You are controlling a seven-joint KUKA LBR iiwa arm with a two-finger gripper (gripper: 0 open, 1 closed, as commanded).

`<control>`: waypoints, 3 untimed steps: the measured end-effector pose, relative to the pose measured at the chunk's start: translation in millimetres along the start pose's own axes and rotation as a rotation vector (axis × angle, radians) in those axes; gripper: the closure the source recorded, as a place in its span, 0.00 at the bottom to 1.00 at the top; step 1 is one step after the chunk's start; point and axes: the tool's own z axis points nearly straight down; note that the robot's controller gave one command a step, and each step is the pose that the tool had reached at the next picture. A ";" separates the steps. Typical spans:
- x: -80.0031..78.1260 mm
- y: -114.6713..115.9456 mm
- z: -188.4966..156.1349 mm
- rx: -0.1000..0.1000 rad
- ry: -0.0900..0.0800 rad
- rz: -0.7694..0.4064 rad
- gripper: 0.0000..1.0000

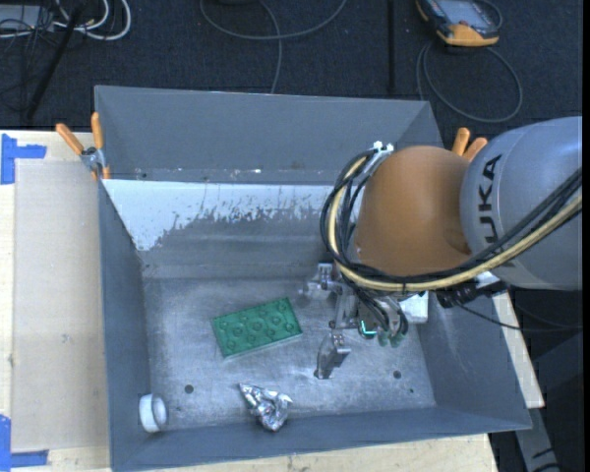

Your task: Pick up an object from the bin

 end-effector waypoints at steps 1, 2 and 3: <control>-86.9 48.6 109.5 0.000 -0.011 -0.153 0.00; -70.5 55.5 79.0 0.000 -0.009 -0.105 0.00; -67.0 44.0 74.6 0.000 -0.007 -0.024 0.00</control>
Offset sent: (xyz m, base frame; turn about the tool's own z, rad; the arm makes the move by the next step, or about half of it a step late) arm 0.0837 0.0480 -0.1107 -0.1532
